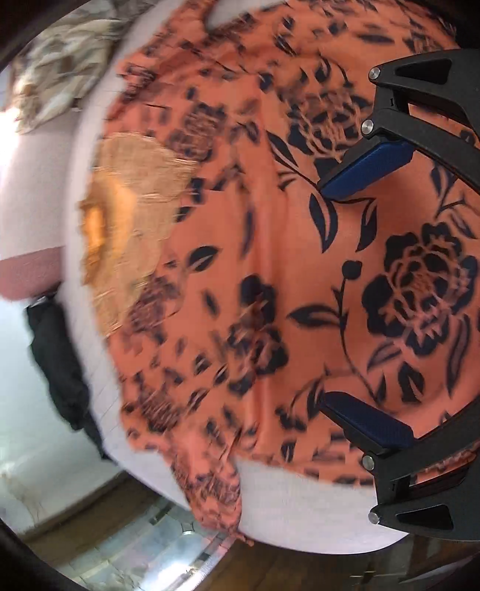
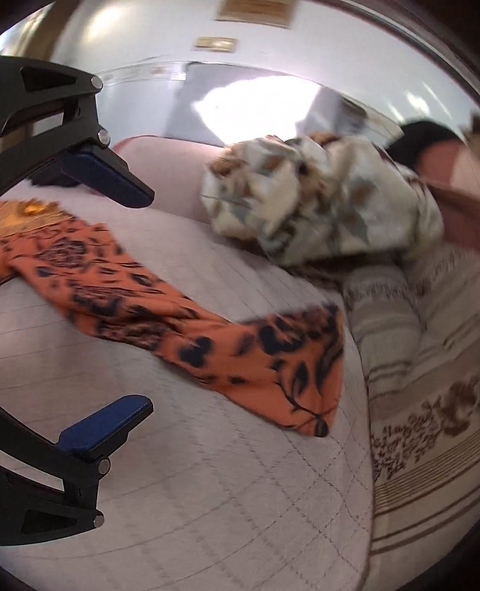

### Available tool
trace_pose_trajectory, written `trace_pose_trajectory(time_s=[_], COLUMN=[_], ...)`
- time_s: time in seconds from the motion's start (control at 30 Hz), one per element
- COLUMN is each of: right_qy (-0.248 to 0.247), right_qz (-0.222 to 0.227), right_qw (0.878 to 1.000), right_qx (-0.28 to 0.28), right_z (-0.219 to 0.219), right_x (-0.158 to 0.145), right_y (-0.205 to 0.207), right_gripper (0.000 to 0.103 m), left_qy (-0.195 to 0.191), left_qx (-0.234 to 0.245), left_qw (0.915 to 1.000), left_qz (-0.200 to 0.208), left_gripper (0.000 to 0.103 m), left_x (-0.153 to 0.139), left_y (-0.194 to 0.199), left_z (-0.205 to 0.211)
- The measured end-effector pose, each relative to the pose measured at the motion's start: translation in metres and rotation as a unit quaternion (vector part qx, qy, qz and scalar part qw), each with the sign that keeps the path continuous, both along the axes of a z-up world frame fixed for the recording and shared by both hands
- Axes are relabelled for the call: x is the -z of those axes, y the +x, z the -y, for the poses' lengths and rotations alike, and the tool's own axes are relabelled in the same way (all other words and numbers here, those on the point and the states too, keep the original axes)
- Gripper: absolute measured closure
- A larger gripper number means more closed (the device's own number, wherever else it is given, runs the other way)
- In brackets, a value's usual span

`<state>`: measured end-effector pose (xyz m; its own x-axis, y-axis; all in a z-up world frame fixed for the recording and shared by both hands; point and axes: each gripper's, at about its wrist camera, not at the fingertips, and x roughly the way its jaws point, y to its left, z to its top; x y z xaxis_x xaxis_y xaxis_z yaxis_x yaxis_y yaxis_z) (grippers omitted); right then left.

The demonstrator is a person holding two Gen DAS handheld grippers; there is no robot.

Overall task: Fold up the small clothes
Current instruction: 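Grasp a sleeve cuff with the right tool and lift it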

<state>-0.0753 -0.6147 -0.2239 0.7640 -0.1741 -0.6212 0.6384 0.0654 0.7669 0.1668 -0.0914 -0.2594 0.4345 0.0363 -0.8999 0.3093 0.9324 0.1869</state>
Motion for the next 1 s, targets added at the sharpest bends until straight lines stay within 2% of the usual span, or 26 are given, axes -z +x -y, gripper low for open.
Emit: trace_pose_trajectory(time_s=[0.07,0.13,0.23,0.3,0.33,0.37,0.43,0.53,0.67,0.77,0.83,0.93,1.0], right_qy=[0.009,0.018,0.048,0.031,0.019,0.017,0.005,-0.059,-0.117,-0.143,-0.155,-0.168,-0.191], right_qz=[-0.013,-0.048,-0.101,-0.113,-0.122,-0.111,-0.068,0.003,0.087,0.128,0.144,0.144,0.116], right_qw=[1.000,0.999,0.993,0.991,0.990,0.992,0.997,0.998,0.986,0.967,0.951,0.925,0.906], right_qx=[0.012,0.018,0.046,0.070,0.071,0.056,0.043,0.001,-0.085,-0.169,-0.225,-0.308,-0.361], right_z=[0.019,0.037,0.057,0.061,0.063,0.065,0.061,0.040,-0.012,-0.075,-0.129,-0.216,-0.278], right_x=[0.007,0.017,0.040,0.036,0.031,0.029,0.013,-0.040,-0.121,-0.172,-0.191,-0.198,-0.191], right_y=[0.012,0.027,0.038,0.038,0.041,0.046,0.053,0.071,0.115,0.158,0.184,0.221,0.244], right_gripper=[0.001,0.002,0.013,0.025,0.063,0.096,0.095,0.096,0.095,0.096,0.095,0.096,0.095], left_qy=[-0.035,-0.067,-0.076,-0.075,-0.077,-0.080,-0.078,-0.076,-0.086,-0.091,-0.098,-0.097,-0.095], left_qx=[-0.007,-0.015,0.003,0.006,0.004,0.003,0.013,-0.003,-0.007,-0.023,-0.041,-0.074,-0.097], left_qw=[0.9993,0.9974,0.9950,0.9951,0.9955,0.9958,0.9958,0.9940,0.9883,0.9863,0.9847,0.9809,0.9780], left_qz=[0.012,0.022,0.065,0.064,0.054,0.045,0.044,0.078,0.126,0.136,0.138,0.151,0.159], left_gripper=[0.000,0.000,0.000,0.000,0.000,0.000,0.000,0.000,0.000,0.000,0.000,0.000,0.000], left_x=[0.003,0.004,0.006,0.006,0.005,0.002,0.000,-0.007,-0.030,-0.039,-0.045,-0.053,-0.058], left_y=[-0.001,-0.003,-0.015,-0.016,-0.013,-0.010,-0.004,0.002,-0.001,0.001,0.006,0.009,0.011], left_z=[-0.006,-0.015,-0.017,-0.018,-0.019,-0.019,-0.017,-0.021,-0.031,-0.045,-0.058,-0.080,-0.096])
